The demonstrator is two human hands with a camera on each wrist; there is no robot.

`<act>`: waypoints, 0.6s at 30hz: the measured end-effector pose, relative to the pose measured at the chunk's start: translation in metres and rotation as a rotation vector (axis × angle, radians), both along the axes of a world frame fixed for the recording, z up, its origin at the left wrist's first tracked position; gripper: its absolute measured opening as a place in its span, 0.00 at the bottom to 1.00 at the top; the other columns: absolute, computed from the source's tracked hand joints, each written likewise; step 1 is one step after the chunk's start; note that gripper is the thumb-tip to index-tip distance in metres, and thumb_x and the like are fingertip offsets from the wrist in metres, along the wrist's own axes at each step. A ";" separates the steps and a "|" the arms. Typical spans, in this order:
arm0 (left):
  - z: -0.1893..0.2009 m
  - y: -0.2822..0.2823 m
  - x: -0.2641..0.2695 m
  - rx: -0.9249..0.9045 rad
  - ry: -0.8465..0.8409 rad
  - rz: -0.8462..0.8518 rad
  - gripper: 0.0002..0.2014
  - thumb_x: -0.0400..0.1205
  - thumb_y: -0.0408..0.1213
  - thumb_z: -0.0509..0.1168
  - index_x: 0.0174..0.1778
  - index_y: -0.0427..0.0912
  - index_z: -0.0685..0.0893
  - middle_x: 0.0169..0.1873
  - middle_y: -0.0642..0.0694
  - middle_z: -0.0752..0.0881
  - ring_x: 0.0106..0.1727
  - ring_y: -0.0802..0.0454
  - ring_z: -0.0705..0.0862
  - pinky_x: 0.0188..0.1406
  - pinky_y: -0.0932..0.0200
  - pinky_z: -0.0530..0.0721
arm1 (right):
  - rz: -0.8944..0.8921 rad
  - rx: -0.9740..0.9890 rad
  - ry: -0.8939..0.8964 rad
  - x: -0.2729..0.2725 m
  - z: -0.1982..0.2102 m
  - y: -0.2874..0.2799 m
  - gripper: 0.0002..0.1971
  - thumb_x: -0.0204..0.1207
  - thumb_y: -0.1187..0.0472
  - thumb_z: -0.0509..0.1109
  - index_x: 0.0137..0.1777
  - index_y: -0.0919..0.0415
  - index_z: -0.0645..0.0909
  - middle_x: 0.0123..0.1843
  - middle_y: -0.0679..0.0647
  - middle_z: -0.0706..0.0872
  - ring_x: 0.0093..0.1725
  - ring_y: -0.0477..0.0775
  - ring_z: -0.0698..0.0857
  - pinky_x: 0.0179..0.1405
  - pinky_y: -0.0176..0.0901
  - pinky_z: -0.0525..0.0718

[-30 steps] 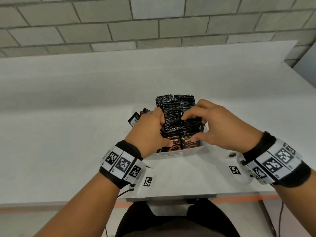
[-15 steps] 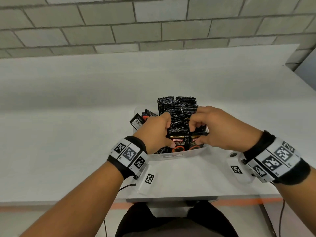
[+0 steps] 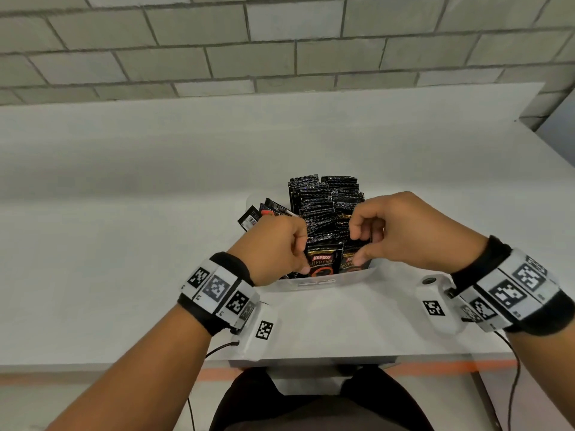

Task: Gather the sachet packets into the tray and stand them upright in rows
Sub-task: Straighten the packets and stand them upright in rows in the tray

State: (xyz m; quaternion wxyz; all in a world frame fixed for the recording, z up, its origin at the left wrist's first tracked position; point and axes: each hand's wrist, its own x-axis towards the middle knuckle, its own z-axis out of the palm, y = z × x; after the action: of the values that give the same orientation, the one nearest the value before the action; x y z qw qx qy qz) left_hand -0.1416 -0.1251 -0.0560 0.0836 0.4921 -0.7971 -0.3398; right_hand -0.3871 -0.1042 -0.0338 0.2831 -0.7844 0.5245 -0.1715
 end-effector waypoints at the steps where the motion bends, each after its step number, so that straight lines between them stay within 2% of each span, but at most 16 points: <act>1: 0.004 -0.001 0.005 -0.025 -0.005 0.013 0.15 0.75 0.30 0.79 0.36 0.47 0.78 0.35 0.51 0.93 0.39 0.57 0.91 0.50 0.49 0.89 | 0.021 -0.019 0.002 0.000 0.002 0.001 0.14 0.61 0.59 0.90 0.38 0.46 0.87 0.37 0.43 0.87 0.35 0.46 0.85 0.37 0.39 0.84; 4: 0.016 -0.009 0.025 -0.133 -0.088 -0.001 0.09 0.77 0.29 0.75 0.43 0.49 0.85 0.37 0.55 0.90 0.42 0.58 0.88 0.46 0.58 0.86 | 0.079 -0.035 0.054 0.001 -0.002 0.004 0.11 0.67 0.60 0.87 0.39 0.42 0.91 0.39 0.41 0.87 0.38 0.45 0.85 0.39 0.39 0.83; 6: 0.017 -0.011 0.036 -0.127 -0.227 -0.103 0.13 0.78 0.30 0.75 0.52 0.54 0.86 0.47 0.57 0.85 0.52 0.55 0.85 0.47 0.61 0.81 | 0.094 -0.041 0.079 0.002 -0.003 0.007 0.08 0.68 0.56 0.86 0.40 0.41 0.91 0.40 0.40 0.86 0.41 0.44 0.85 0.40 0.37 0.82; 8: 0.011 -0.012 0.042 -0.095 -0.323 -0.208 0.21 0.79 0.27 0.71 0.59 0.61 0.85 0.60 0.55 0.82 0.65 0.53 0.80 0.60 0.54 0.81 | 0.090 -0.077 0.077 0.004 0.000 0.009 0.06 0.69 0.53 0.85 0.41 0.41 0.91 0.40 0.40 0.85 0.43 0.44 0.84 0.42 0.39 0.82; 10: 0.005 -0.011 0.042 -0.079 -0.379 -0.313 0.30 0.77 0.22 0.64 0.65 0.64 0.81 0.69 0.55 0.80 0.72 0.52 0.76 0.69 0.48 0.79 | 0.088 -0.144 0.067 0.009 0.004 0.011 0.07 0.71 0.51 0.83 0.45 0.40 0.89 0.44 0.39 0.82 0.48 0.42 0.81 0.47 0.41 0.81; 12: 0.005 -0.012 0.036 -0.099 -0.465 -0.438 0.35 0.76 0.20 0.59 0.72 0.62 0.79 0.73 0.57 0.79 0.74 0.53 0.73 0.72 0.48 0.77 | 0.142 -0.208 0.106 0.020 0.003 0.011 0.12 0.72 0.47 0.80 0.56 0.37 0.88 0.51 0.37 0.80 0.54 0.43 0.76 0.53 0.40 0.77; 14: 0.008 -0.012 0.025 -0.138 -0.578 -0.557 0.35 0.77 0.22 0.57 0.78 0.57 0.76 0.76 0.57 0.77 0.74 0.51 0.72 0.73 0.47 0.76 | 0.209 -0.224 0.198 0.032 -0.004 0.011 0.17 0.75 0.44 0.77 0.64 0.34 0.84 0.54 0.37 0.77 0.57 0.47 0.73 0.56 0.42 0.77; 16: 0.011 -0.012 0.015 -0.152 -0.673 -0.643 0.35 0.79 0.25 0.56 0.83 0.56 0.70 0.79 0.57 0.73 0.74 0.49 0.71 0.73 0.46 0.75 | 0.222 -0.202 0.302 0.039 -0.012 0.010 0.17 0.77 0.43 0.74 0.66 0.33 0.84 0.54 0.37 0.75 0.56 0.47 0.71 0.55 0.46 0.79; 18: 0.013 -0.013 0.010 -0.142 -0.776 -0.687 0.36 0.82 0.27 0.57 0.86 0.57 0.62 0.82 0.58 0.68 0.74 0.48 0.70 0.74 0.45 0.75 | 0.179 -0.192 0.334 0.041 -0.014 0.008 0.15 0.78 0.44 0.73 0.65 0.34 0.85 0.52 0.40 0.76 0.54 0.47 0.71 0.53 0.50 0.81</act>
State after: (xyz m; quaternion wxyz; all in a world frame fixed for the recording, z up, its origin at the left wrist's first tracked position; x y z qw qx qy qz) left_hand -0.1316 -0.1383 -0.0433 -0.3010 0.2852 -0.9059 -0.0857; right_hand -0.3459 -0.0961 -0.0479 0.1303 -0.8688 0.4735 -0.0624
